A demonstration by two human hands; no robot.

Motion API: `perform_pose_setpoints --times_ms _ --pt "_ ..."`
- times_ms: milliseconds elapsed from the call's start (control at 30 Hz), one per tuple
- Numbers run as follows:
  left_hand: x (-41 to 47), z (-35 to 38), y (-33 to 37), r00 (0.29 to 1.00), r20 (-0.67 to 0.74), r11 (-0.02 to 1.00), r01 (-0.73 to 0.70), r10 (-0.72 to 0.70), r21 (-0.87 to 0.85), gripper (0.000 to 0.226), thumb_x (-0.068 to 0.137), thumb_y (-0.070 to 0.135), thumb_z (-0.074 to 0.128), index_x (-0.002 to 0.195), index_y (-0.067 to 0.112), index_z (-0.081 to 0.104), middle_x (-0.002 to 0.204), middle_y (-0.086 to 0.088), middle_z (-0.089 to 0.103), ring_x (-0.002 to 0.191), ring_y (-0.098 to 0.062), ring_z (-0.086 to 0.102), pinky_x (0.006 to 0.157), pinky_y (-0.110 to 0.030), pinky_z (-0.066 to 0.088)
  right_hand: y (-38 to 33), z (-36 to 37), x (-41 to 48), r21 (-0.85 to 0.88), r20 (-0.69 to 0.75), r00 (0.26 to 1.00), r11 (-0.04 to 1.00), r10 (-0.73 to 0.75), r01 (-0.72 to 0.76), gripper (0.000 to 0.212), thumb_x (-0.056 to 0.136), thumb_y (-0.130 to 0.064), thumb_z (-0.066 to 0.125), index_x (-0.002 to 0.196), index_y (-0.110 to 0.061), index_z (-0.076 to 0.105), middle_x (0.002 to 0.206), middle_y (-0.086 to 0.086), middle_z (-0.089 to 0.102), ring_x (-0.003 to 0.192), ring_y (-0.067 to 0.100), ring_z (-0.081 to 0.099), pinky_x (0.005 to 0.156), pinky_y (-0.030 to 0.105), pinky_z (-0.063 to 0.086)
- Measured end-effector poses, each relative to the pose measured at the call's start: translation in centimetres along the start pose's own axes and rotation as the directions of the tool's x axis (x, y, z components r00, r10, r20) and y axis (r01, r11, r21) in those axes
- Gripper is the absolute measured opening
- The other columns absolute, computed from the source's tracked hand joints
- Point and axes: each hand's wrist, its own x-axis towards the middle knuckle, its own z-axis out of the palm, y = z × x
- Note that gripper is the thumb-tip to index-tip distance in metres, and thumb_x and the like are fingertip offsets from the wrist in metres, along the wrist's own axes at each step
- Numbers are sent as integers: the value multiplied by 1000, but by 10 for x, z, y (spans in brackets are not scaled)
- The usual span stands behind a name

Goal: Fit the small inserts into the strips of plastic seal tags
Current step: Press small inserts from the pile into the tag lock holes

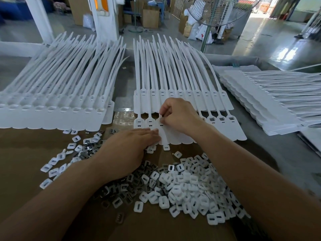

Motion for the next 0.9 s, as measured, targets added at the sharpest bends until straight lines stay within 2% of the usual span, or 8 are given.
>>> perform_pose_setpoints --times_ms 100,233,433,567,700,833,900 --pt "1 1 -1 1000 -5 1000 1 -1 -1 60 79 1 44 131 31 47 139 16 39 124 5 32 95 -12 15 -2 -1 2 0 2 1000 1000 15 -15 20 78 -12 71 79 -23 55 73 -15 50 85 11 56 77 26 47" --pt "1 3 -2 1000 1 1000 -1 1 2 62 77 0 44 131 31 47 139 16 39 113 12 21 97 -14 14 -2 -4 5 3 42 996 997 83 -83 22 76 -9 72 69 -24 56 72 -12 55 80 10 56 72 26 48" --pt "0 2 -2 1000 10 1000 10 -10 -5 63 78 0 43 132 33 44 140 19 36 114 14 18 96 -10 9 -4 -6 8 16 48 994 995 98 -99 25 78 -9 70 64 -24 56 73 -9 57 75 10 55 72 27 50" --pt "1 2 -1 1000 26 1000 15 -15 4 62 79 2 42 132 34 43 140 20 34 114 15 16 94 -8 6 -1 -6 4 22 50 998 999 49 -50 22 77 -13 72 68 -23 55 70 -12 52 77 10 54 74 25 47" --pt "1 2 -1 999 31 1000 14 -14 5 62 80 2 42 132 34 43 140 22 34 114 17 14 94 -6 6 0 -14 -4 69 99 995 998 4 -10 11 83 -11 65 81 -20 60 72 -12 55 77 8 55 79 24 49" --pt "1 2 -1 999 33 1000 26 -26 2 61 80 2 42 133 34 43 140 22 33 117 16 18 96 -10 11 3 -26 -20 52 67 996 997 -66 62 4 84 -15 64 82 -18 65 69 -19 56 66 -4 53 61 6 43" --pt "2 2 0 999 33 999 33 -33 5 61 80 1 42 132 33 44 140 19 35 124 9 28 97 -12 14 6 -32 -32 45 110 992 997 -62 58 8 83 -18 66 76 -22 64 68 -17 60 61 -4 56 56 6 44"
